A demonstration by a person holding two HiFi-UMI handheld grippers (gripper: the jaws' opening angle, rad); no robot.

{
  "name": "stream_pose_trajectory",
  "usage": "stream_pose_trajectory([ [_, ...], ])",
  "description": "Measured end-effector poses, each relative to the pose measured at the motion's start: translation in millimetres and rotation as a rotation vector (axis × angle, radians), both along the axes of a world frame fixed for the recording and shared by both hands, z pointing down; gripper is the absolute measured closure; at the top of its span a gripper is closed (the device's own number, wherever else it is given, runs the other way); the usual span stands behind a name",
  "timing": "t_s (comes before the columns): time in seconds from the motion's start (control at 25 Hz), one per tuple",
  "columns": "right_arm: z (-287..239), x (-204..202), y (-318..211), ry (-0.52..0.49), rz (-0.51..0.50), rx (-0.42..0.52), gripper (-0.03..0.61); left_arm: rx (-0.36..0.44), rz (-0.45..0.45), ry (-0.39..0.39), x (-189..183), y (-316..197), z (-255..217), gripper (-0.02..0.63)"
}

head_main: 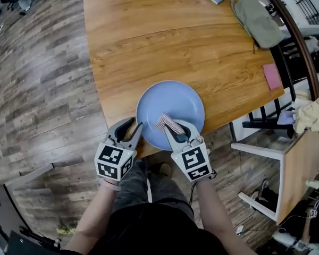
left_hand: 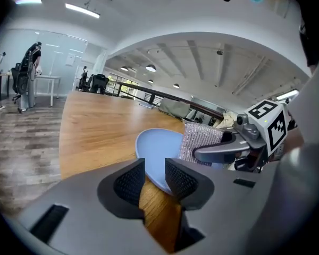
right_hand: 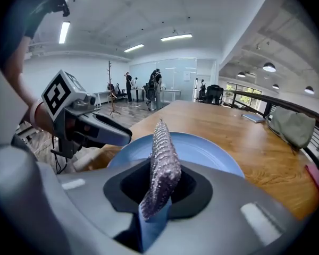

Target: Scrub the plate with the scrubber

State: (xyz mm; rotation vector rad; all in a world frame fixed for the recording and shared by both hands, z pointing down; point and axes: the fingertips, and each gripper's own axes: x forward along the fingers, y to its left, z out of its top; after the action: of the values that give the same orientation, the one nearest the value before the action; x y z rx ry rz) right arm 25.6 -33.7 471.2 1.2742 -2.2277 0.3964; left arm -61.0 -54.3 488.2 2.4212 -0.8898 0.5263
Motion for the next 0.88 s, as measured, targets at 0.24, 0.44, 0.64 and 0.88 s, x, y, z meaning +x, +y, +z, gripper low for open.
stream_pose_trajectory([
  [0.24, 9, -1, -13, 0.009, 0.016, -0.024, 0.505, -0.07, 0.054, 0.004, 13, -5, 8, 0.509],
  [0.44, 22, -2, -23, 0.038, 0.012, -0.043, 0.503, -0.103, 0.083, -0.029, 13, -10, 18, 0.509],
  [0.64, 26, -7, -28, 0.151, -0.095, -0.039, 0.503, -0.13, 0.057, -0.053, 16, -13, 21, 0.509],
  [0.88, 37, -19, -44, 0.318, -0.282, 0.028, 0.503, -0.144, 0.034, -0.066, 16, -16, 23, 0.514],
])
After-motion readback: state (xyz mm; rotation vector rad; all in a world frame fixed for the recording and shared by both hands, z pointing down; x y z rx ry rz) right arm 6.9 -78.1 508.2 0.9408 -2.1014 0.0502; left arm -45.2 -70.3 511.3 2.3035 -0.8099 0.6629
